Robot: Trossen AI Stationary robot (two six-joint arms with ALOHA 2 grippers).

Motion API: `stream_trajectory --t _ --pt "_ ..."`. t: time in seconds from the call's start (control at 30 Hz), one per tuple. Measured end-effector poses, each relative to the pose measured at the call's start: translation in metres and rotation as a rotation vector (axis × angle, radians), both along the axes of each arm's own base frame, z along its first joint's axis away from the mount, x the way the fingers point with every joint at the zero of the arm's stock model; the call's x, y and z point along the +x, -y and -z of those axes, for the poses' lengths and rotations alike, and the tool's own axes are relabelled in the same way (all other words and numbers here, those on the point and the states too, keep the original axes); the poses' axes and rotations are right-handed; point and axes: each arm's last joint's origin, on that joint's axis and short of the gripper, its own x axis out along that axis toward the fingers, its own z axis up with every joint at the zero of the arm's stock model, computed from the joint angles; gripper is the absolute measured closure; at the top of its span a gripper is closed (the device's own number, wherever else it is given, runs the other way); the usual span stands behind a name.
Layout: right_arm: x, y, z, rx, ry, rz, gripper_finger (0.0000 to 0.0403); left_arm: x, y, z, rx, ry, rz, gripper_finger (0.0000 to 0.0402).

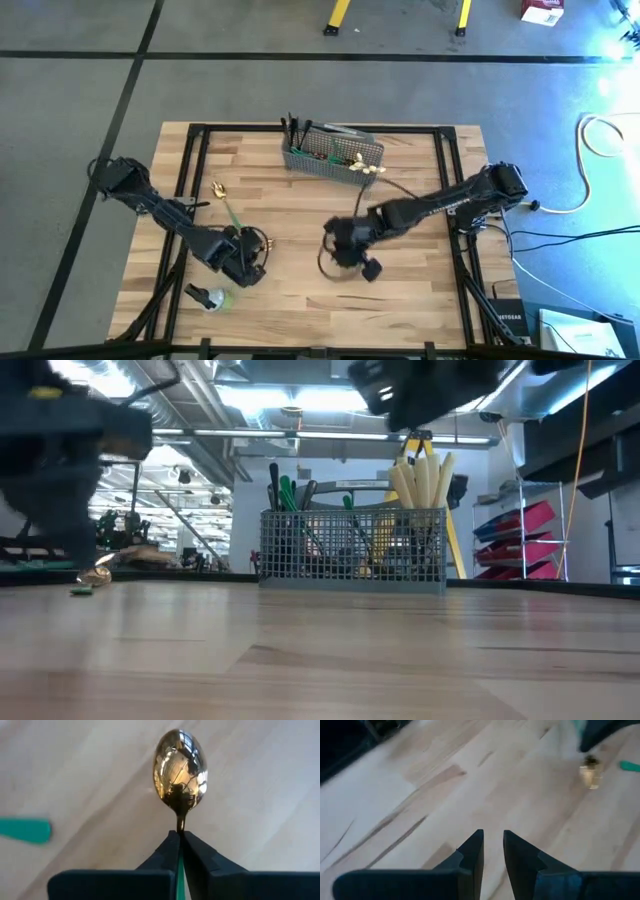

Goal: Sort silverware
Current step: Put the green spoon into the gray organizer

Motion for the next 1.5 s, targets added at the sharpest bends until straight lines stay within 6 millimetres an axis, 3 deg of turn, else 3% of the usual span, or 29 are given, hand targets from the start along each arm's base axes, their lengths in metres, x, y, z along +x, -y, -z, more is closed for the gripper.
stream_trajectory --t 0.23,0.37,0.47,0.63,0.7,0.87,0.97,1.07,1.23,1.37,1.5 --pt "-0.022 -0.037 0.005 -0.354 0.027 0.103 0.0347 0.022 -0.029 -0.037 -0.066 0.189 0.043 0.0401" --pt "-0.04 -0.049 0.008 -0.563 0.021 0.201 0.036 0.042 -0.052 -0.059 -0.084 0.217 0.106 0.0401" --pt "-0.047 -0.053 0.008 -0.625 0.038 0.28 0.0371 0.057 -0.071 -0.081 -0.104 0.265 0.172 0.0401" --pt "-0.048 -0.05 0.009 -0.583 0.038 0.415 0.0388 0.079 -0.112 -0.113 -0.122 0.373 0.225 0.0402" --pt "-0.053 -0.045 0.018 -0.64 0.051 0.461 0.0396 0.09 -0.127 -0.12 -0.137 0.466 0.24 0.0402" --pt "-0.076 -0.022 0.043 -0.75 0.152 0.593 0.04 0.117 -0.15 -0.118 -0.207 0.655 0.296 0.0402" --pt "-0.096 -0.01 0.06 -0.711 0.333 0.696 0.0402 0.132 -0.149 -0.116 -0.241 0.757 0.334 0.0402" --pt "-0.113 -0.013 0.071 -0.551 0.611 0.714 0.0402 0.144 -0.145 -0.116 -0.277 0.864 0.358 0.0401" --pt "-0.137 -0.002 0.08 -0.123 1.009 0.474 0.0402 0.157 -0.136 -0.124 -0.252 1.069 0.356 0.0401" --pt "-0.134 -0.004 0.083 -0.124 1.026 0.373 0.0392 0.159 -0.134 -0.132 -0.155 1.181 0.28 0.0401" --pt "-0.117 -0.017 0.072 -0.154 1.015 0.277 0.0353 0.158 -0.134 -0.142 -0.05 1.282 0.226 0.0401"
